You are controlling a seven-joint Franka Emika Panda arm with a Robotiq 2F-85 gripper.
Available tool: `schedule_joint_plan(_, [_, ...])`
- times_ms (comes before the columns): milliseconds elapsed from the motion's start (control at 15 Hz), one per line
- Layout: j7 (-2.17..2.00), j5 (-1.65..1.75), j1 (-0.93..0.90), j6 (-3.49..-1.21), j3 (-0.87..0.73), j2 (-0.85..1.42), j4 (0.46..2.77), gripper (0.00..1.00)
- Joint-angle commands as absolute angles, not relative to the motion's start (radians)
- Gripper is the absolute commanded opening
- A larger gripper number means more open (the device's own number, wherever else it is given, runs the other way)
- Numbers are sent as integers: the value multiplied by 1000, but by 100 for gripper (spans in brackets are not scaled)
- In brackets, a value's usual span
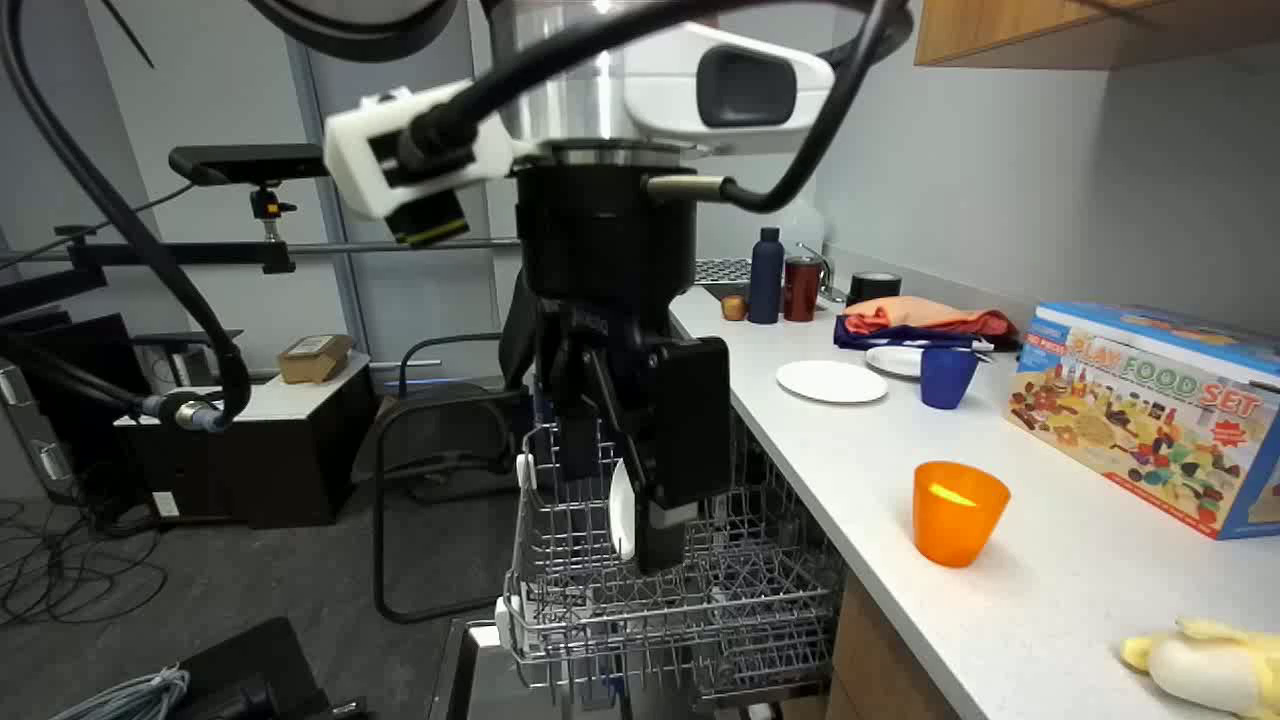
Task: Pick up the white plate from the dish rack and put it on the countertop.
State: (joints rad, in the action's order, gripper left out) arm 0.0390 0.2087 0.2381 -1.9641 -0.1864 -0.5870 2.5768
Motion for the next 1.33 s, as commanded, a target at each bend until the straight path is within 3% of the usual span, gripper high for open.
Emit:
schedule_joint_plan(0, [39, 208, 238, -1962, -186, -587, 2575, 100])
schedule_joint_plan(1267, [47, 194, 231, -2007, -196, -593, 2586, 100])
